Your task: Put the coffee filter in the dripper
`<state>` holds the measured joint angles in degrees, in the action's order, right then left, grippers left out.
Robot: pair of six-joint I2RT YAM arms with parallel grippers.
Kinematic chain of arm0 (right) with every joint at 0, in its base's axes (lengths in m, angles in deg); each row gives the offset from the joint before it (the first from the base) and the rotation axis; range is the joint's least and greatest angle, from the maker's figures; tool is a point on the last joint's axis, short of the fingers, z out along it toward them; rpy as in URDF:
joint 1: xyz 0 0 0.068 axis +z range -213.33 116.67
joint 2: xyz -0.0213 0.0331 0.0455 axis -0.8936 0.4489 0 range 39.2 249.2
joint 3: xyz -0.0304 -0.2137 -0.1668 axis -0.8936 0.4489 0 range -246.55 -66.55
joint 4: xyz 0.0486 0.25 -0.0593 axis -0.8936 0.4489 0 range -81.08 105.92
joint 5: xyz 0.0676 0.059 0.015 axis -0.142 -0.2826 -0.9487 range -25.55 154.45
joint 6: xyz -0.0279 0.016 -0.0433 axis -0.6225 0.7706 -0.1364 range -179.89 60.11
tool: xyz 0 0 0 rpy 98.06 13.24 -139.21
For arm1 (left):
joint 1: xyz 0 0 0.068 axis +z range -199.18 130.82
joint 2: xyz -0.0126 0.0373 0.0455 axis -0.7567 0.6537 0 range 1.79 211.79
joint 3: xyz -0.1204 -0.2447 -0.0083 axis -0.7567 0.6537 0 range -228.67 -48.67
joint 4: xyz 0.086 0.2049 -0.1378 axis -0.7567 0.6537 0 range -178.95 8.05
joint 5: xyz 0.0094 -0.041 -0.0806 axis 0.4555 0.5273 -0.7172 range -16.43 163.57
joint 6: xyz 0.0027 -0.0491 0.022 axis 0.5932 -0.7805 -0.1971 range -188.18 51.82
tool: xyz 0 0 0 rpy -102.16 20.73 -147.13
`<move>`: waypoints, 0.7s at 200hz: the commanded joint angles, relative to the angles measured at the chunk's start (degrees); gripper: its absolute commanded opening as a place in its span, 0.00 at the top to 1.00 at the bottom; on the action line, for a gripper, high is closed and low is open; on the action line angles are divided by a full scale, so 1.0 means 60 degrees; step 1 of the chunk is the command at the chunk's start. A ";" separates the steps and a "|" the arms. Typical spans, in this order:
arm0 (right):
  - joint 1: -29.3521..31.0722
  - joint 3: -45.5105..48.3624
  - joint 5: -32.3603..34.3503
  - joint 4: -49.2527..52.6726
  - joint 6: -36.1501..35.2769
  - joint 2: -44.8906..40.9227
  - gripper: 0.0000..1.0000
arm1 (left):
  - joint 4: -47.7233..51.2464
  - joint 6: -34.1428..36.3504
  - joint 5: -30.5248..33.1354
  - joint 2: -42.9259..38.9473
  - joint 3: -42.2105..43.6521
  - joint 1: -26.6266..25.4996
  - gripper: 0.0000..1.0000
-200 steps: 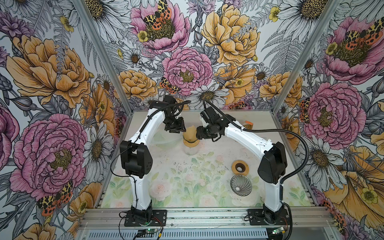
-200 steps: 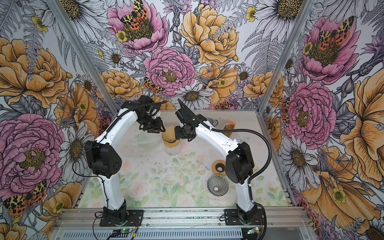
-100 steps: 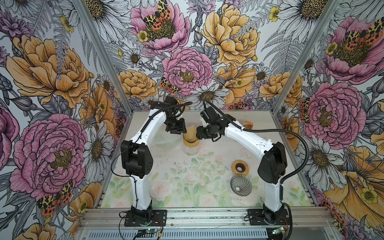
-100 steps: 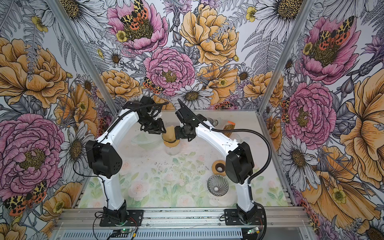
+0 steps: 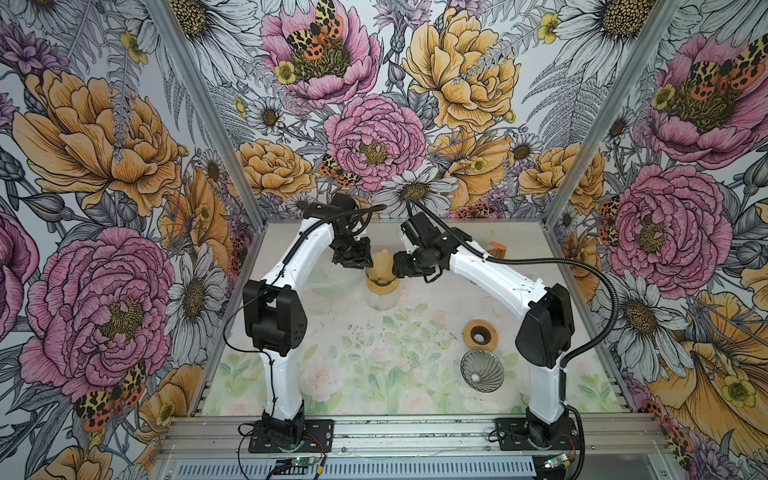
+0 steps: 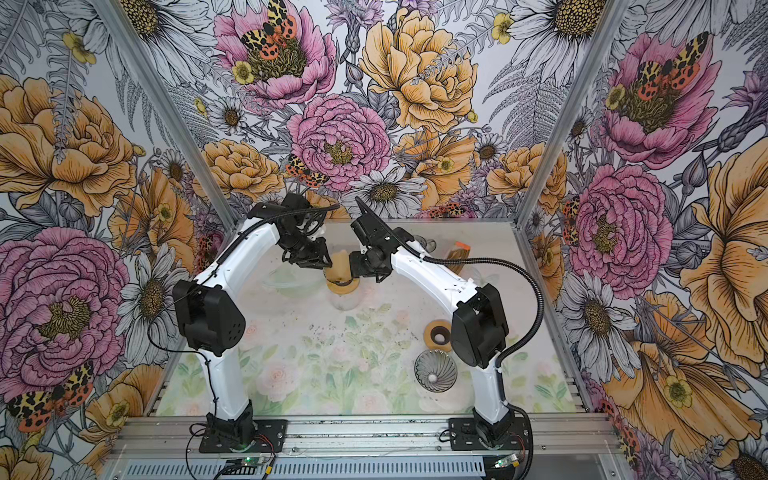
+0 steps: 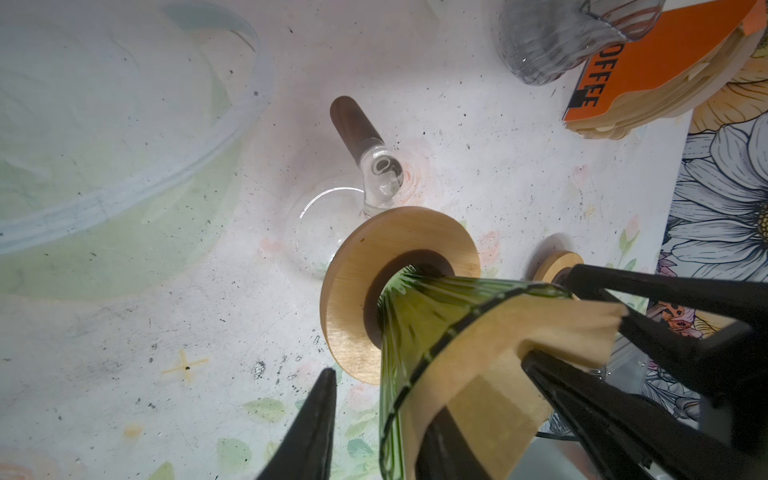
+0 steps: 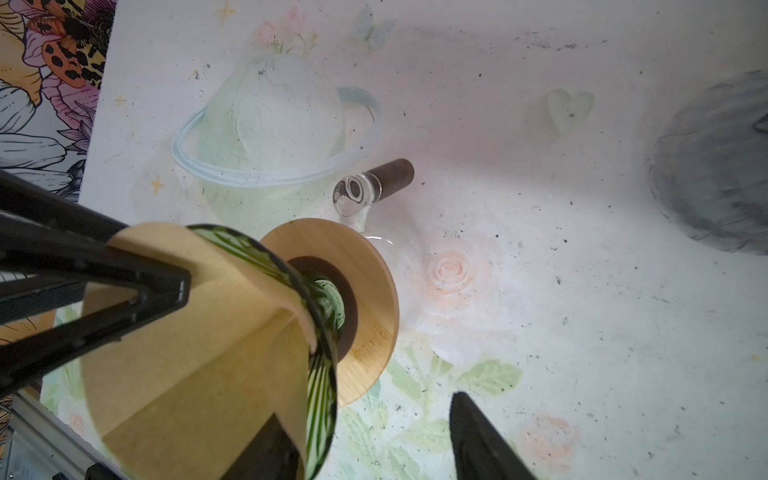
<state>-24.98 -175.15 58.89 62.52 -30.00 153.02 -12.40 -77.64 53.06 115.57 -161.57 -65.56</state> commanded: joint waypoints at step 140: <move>0.0083 -0.1017 -0.0582 0.0031 0.0350 -0.0111 0.42 | -0.0146 0.0017 0.0032 0.0226 0.0054 -0.0342 0.82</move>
<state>-24.98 -179.83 56.24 62.92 -28.89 153.02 -12.40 -77.70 53.10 116.66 -161.57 -67.20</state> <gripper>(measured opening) 0.587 0.185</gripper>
